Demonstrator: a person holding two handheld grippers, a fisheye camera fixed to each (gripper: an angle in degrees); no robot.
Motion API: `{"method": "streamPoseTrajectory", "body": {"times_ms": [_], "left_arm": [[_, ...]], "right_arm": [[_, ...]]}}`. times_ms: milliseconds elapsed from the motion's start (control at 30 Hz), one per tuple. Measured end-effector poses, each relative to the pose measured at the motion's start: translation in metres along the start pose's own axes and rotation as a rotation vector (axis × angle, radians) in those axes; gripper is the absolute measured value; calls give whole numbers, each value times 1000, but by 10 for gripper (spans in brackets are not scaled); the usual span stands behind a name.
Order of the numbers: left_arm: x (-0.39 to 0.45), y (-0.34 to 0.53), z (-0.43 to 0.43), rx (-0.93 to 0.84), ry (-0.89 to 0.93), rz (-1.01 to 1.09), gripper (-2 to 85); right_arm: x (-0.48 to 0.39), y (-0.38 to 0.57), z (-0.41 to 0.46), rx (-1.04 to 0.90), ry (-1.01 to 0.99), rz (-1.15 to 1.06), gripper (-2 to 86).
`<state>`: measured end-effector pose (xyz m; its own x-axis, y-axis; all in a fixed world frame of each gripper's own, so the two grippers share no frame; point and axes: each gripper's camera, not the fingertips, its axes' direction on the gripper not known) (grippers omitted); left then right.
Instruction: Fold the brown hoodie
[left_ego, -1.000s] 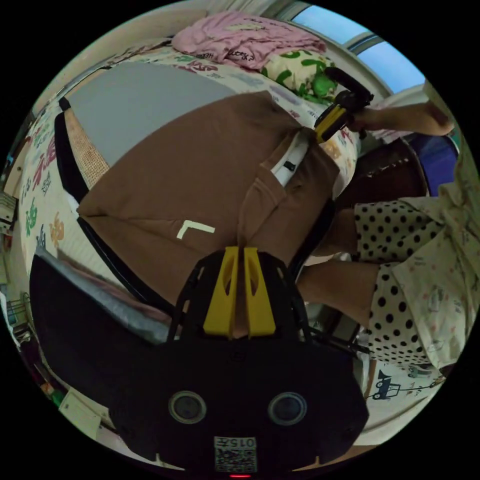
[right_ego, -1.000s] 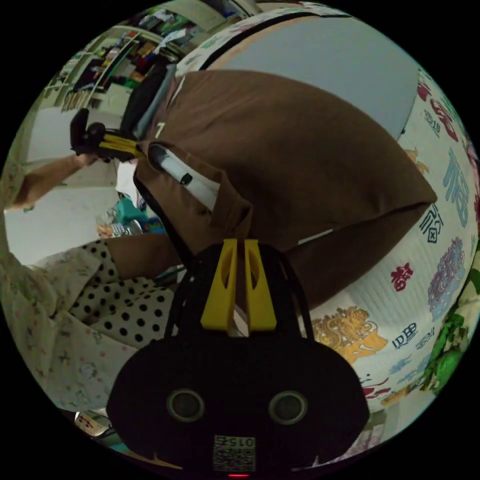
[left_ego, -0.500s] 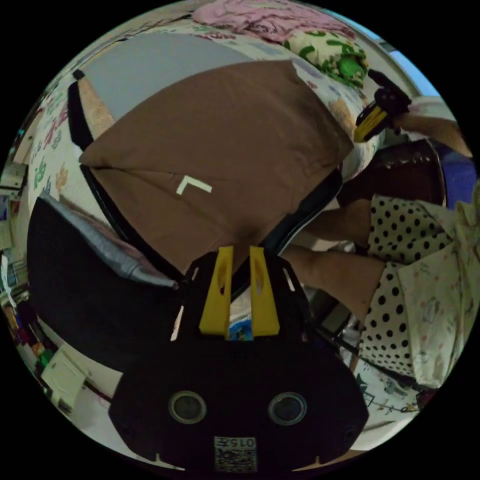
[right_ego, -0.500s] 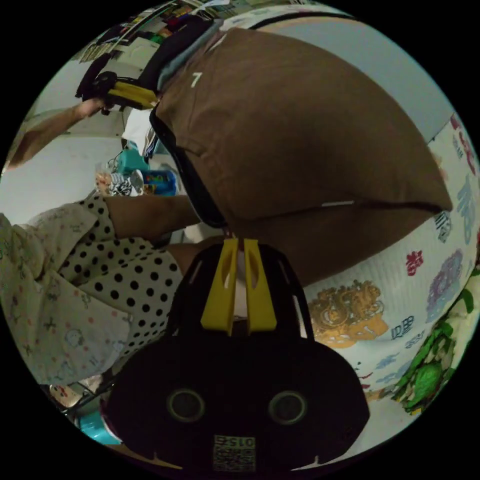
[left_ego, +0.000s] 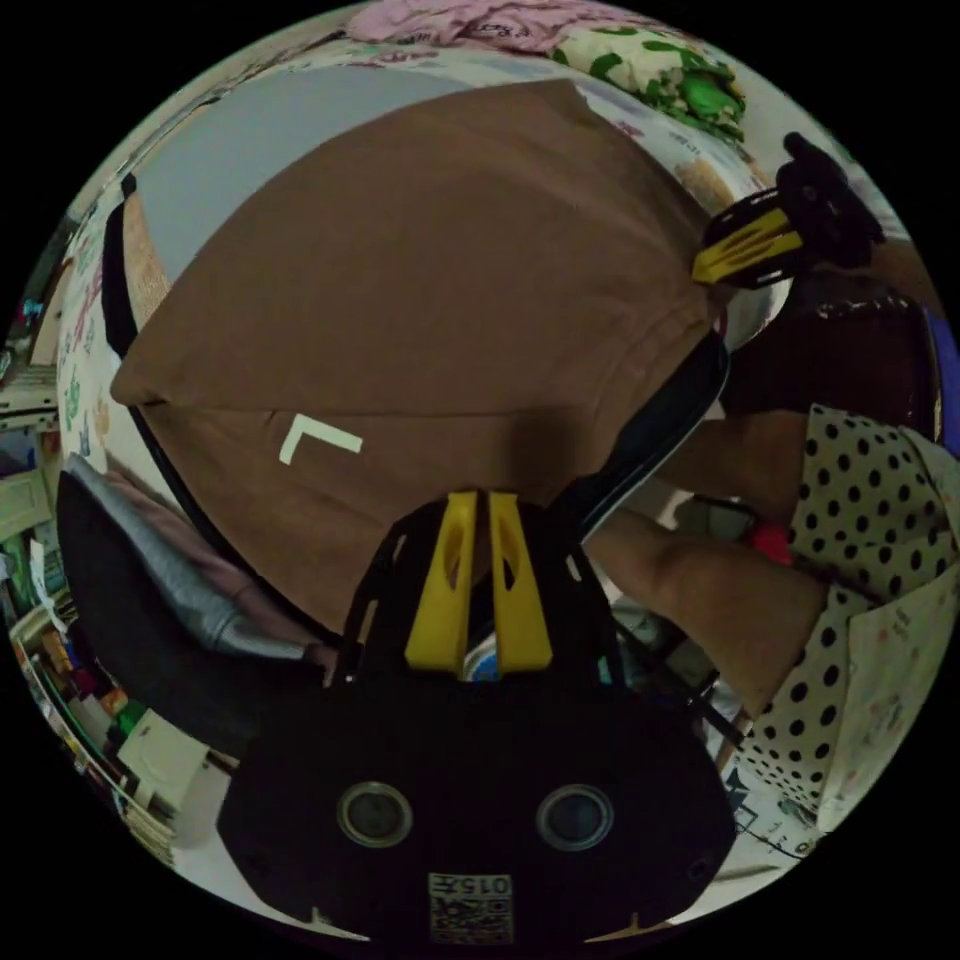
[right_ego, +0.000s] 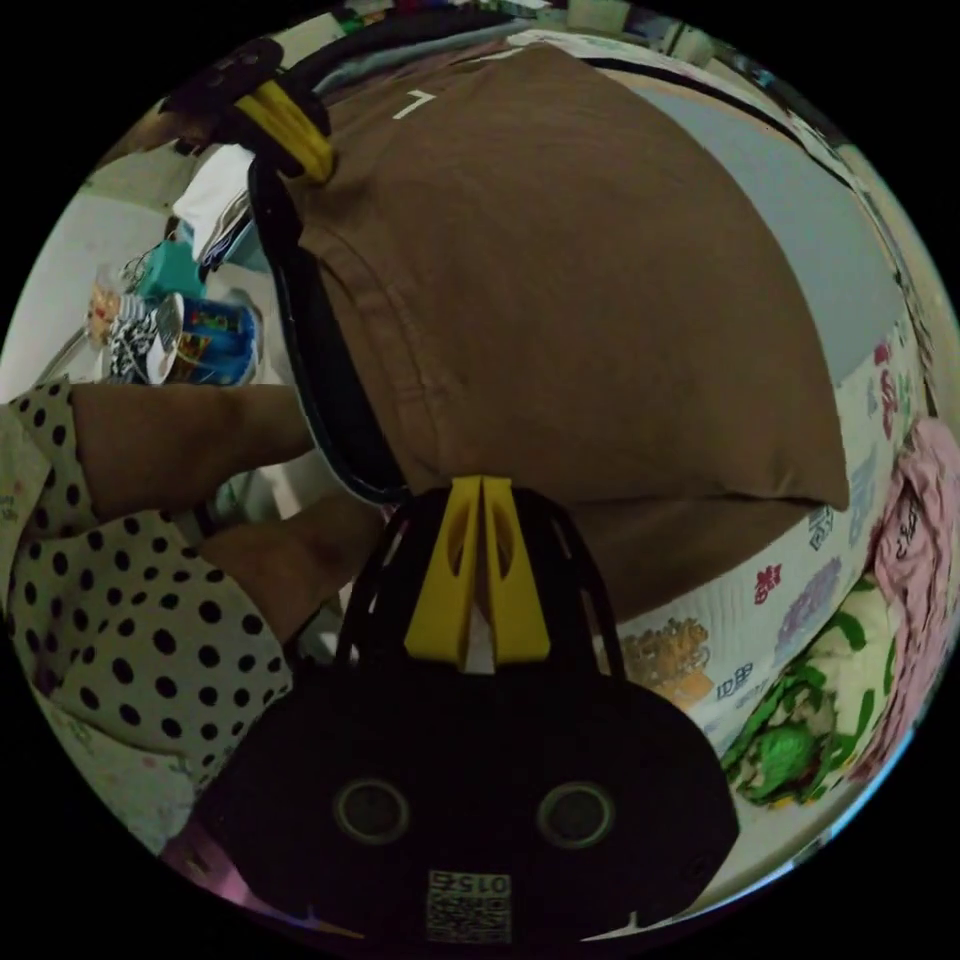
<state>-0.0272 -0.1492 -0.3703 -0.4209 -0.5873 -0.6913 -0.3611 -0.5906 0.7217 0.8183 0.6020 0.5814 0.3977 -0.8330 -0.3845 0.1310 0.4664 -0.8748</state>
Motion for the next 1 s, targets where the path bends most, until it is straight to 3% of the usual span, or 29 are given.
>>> {"method": "streamPoseTrajectory", "body": {"times_ms": [67,200,367,533,833,1000], "left_arm": [[2,-2,-12,-60,15,4,-2],[-6,-16,-75,13,79,-47,12],[2,-85,-171,220,25,2,57],[29,-203,-214,318,57,140,86],[83,-393,-189,216,72,169,116],[103,-424,-146,92,-1,127,20]], "right_arm": [[-4,9,-10,11,-21,79,-3],[4,22,-25,-75,-195,231,4],[42,114,-79,199,-308,786,94],[81,183,-82,242,-391,1123,120],[106,190,-92,219,-535,1148,63],[109,206,-116,263,-593,1117,19]]}}
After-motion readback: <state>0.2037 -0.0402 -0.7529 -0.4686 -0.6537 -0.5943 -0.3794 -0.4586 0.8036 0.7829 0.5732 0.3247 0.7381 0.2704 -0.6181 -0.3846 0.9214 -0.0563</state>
